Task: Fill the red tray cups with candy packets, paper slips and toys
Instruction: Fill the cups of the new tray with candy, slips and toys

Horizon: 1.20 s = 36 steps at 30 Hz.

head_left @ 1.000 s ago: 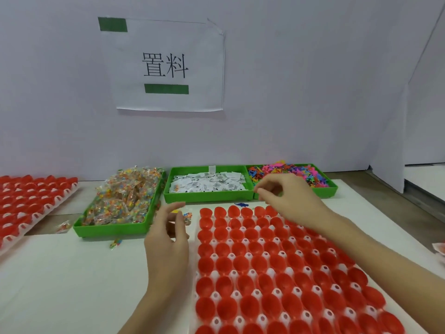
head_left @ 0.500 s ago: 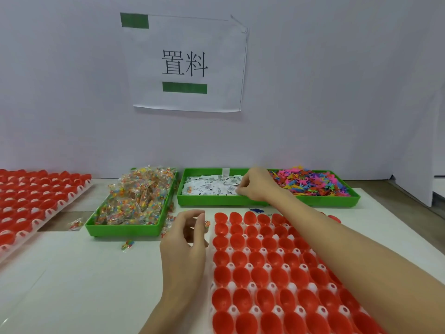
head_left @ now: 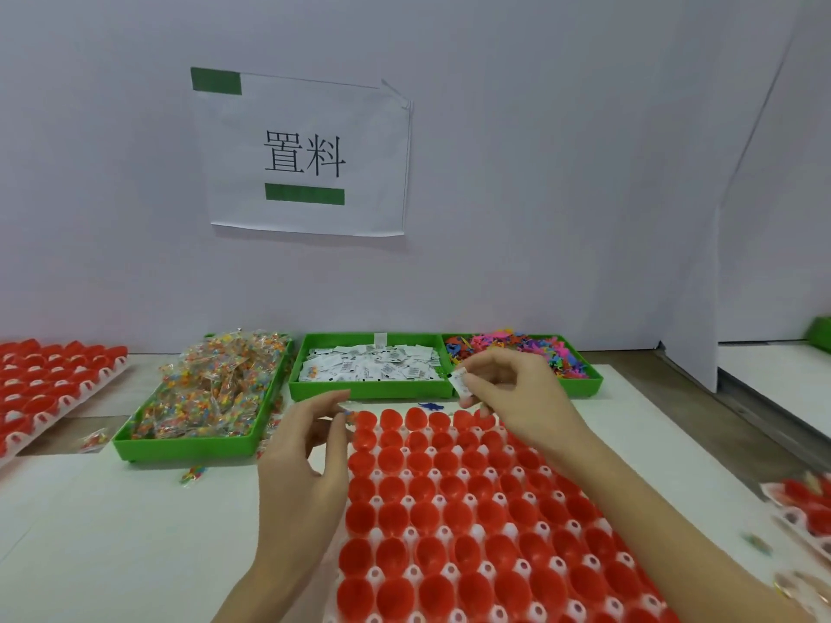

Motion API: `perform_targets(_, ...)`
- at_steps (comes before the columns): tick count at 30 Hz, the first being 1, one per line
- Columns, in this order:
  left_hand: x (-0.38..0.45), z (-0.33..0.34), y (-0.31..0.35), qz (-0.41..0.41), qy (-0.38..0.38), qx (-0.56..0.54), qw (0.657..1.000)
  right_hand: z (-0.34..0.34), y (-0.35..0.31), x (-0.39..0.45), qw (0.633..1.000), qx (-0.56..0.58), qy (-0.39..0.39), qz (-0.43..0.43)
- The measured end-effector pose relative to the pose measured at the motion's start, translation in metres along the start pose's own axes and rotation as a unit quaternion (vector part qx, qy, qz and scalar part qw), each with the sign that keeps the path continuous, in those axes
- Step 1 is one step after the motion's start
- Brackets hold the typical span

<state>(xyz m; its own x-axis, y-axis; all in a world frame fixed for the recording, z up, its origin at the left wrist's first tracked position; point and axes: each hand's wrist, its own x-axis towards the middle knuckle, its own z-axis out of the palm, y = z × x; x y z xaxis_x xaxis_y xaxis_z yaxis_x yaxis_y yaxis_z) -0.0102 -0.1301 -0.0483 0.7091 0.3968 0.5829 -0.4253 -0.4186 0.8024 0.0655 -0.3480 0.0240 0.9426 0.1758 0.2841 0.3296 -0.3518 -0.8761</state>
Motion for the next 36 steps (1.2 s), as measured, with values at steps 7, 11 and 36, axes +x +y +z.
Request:
perform_targets(7, -0.017, -0.004, 0.045, 0.013, -0.101, -0.140, 0.985, -0.016, -0.004, -0.057, 0.996, 0.091, -0.021, -0.001)
perform_targets(11, -0.024, -0.001, 0.055, 0.029, -0.122, -0.141, 0.982, -0.020, -0.011, -0.049, 0.996, 0.089, -0.025, -0.016)
perform_targets(36, -0.031, 0.000, 0.058, -0.011, -0.159, -0.108, 0.981, -0.006, -0.022, -0.082, 0.984, 0.109, -0.136, 0.042)
